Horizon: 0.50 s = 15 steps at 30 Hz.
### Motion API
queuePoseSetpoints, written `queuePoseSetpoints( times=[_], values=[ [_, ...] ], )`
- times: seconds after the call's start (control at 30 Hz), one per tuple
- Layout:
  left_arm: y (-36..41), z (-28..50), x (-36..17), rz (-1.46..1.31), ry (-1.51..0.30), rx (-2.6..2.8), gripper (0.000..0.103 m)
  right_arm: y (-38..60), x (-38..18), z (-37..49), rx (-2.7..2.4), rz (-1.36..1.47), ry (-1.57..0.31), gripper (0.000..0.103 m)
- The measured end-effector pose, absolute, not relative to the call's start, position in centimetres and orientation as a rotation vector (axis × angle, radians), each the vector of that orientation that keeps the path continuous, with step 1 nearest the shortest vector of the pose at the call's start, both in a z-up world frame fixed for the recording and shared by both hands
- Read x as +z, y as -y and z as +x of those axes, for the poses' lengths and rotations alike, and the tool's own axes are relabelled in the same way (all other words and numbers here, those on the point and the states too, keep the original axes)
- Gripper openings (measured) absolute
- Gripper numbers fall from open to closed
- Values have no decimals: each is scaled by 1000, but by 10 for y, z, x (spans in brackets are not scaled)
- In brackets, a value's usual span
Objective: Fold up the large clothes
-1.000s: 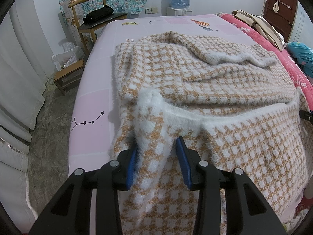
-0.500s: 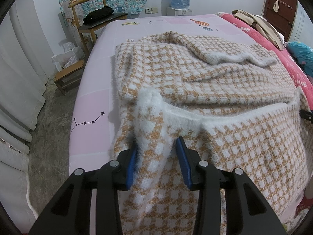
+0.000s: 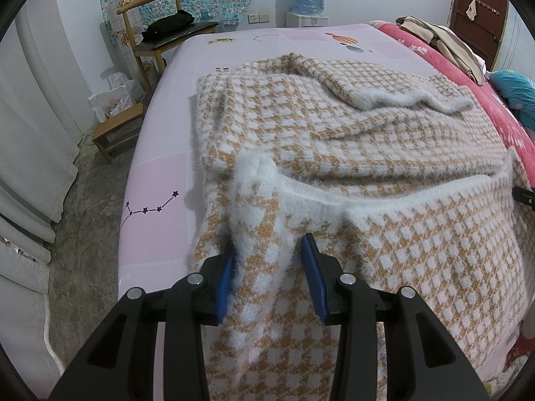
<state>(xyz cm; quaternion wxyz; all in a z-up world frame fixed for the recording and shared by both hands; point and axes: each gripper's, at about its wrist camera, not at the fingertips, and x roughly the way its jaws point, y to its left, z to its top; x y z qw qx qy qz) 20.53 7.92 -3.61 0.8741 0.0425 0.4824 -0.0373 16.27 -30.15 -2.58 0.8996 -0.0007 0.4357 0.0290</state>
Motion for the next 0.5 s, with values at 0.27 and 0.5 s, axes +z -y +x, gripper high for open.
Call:
queuePoseSetpoints(
  times=[0.27, 0.5],
  values=[
    [-80, 206, -36, 89, -1007, -77, 38, 302, -25, 163, 60, -3, -903, 16],
    [-80, 205, -36, 90, -1006, -76, 38, 302, -25, 163, 59, -3, -903, 16]
  ],
)
